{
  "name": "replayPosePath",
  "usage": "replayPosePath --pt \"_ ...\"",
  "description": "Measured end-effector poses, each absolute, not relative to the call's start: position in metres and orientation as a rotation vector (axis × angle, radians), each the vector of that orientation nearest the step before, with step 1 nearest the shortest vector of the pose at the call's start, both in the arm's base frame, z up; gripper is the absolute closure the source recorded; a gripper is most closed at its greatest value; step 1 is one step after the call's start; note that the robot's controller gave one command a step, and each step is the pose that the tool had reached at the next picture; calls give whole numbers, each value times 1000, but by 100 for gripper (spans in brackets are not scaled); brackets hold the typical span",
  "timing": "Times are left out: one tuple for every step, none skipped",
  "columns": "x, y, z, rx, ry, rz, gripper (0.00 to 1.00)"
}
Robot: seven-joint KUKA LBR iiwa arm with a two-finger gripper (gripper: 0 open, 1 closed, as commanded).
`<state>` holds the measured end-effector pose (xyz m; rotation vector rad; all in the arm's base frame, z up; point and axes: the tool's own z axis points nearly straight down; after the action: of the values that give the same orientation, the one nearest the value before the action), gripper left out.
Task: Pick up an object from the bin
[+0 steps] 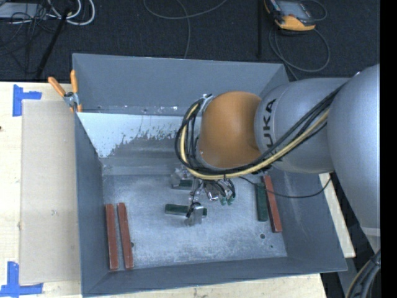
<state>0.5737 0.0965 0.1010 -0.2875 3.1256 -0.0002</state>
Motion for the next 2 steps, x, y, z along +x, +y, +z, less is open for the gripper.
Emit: replayPosePath --pt "562 86 99 22 3144 0 0" --pt "538 93 69 310 3132 -1 0"
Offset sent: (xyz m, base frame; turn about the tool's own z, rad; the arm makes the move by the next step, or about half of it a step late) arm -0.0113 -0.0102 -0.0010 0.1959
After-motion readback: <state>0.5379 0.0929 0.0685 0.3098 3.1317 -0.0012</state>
